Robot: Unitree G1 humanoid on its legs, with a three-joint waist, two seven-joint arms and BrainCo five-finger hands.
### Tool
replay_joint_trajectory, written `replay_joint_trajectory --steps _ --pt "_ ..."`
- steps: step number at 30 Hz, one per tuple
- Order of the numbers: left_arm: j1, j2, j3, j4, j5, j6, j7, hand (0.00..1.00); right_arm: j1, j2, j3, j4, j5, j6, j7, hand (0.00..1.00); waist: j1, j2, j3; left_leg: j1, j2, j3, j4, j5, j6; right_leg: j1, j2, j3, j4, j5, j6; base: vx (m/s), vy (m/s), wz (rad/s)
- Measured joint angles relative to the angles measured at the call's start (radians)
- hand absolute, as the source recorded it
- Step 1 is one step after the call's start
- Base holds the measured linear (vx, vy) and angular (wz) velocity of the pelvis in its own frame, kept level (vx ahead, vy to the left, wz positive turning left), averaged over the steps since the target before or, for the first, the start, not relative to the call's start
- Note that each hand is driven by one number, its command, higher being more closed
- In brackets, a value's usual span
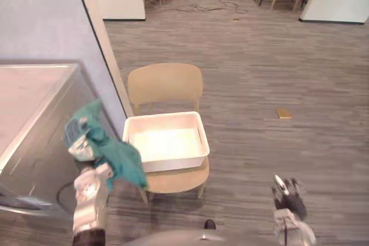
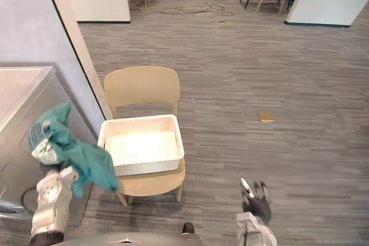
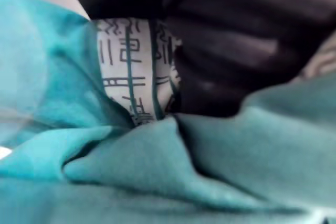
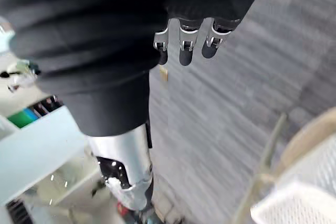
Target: Pick up the laundry basket with both hands and put the clothes into the washing machine.
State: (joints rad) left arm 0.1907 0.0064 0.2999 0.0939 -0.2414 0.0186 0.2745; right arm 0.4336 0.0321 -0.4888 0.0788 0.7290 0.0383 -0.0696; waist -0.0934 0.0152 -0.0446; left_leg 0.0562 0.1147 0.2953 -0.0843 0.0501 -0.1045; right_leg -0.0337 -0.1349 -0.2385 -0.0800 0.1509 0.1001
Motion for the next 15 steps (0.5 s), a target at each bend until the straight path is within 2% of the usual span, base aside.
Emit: replay_joint_trajectory --steps 3,5,8,10,12,15 --pt "0.065 -0.011 0.016 0.063 -0.001 -0.011 -0.032 1.0 -0.027 -0.006 -0.122 0.187 -0.021 -0.022 -0.051 0.0 0.029 0.007 -0.007 0.016 0.001 -0.02 0.0 -0.009 -0.005 0.027 -0.003 -0.013 0.0 -0.004 0.001 -0.02 -0.005 0.12" --pt "0.082 -0.012 0.014 0.145 -0.002 -0.011 -0.05 1.0 -0.031 -0.007 -0.157 0.317 -0.031 -0.022 -0.071 0.0 0.036 0.003 -0.009 0.028 0.0 -0.033 0.0 -0.012 -0.002 0.054 -0.005 -0.042 0.0 -0.016 -0.004 -0.02 -0.001 0.37" --pt "0.12 -0.032 0.01 0.275 -0.036 -0.011 -0.07 1.0 -0.064 -0.006 -0.206 0.56 -0.075 -0.009 -0.076 0.0 0.044 -0.001 -0.015 0.035 0.0 -0.049 0.0 -0.013 -0.002 0.068 -0.006 -0.053 0.006 -0.024 -0.003 -0.03 -0.001 0.18" --pt "0.123 -0.054 0.011 0.422 -0.122 -0.005 -0.09 1.0 -0.103 -0.005 -0.279 0.756 -0.108 0.018 -0.073 0.0 0.059 -0.002 -0.014 0.034 -0.001 -0.05 -0.001 -0.013 -0.002 0.069 -0.006 -0.051 0.006 -0.025 -0.002 -0.04 -0.002 0.03" --pt "0.123 -0.067 0.014 0.534 -0.169 0.006 -0.102 1.0 -0.128 -0.003 -0.338 0.861 -0.108 0.037 -0.075 0.0 0.06 -0.003 -0.013 0.034 -0.001 -0.051 -0.001 -0.013 -0.002 0.07 -0.006 -0.051 0.005 -0.026 0.0 -0.01 -0.001 0.02" --pt "0.122 -0.071 0.018 0.667 -0.193 0.021 -0.109 1.0 -0.149 -0.002 -0.397 0.928 -0.108 0.038 -0.092 0.0 0.059 -0.005 -0.012 0.034 0.0 -0.052 -0.001 -0.013 -0.002 0.072 -0.004 -0.048 0.0 -0.026 0.0 0.0 0.0 0.0"
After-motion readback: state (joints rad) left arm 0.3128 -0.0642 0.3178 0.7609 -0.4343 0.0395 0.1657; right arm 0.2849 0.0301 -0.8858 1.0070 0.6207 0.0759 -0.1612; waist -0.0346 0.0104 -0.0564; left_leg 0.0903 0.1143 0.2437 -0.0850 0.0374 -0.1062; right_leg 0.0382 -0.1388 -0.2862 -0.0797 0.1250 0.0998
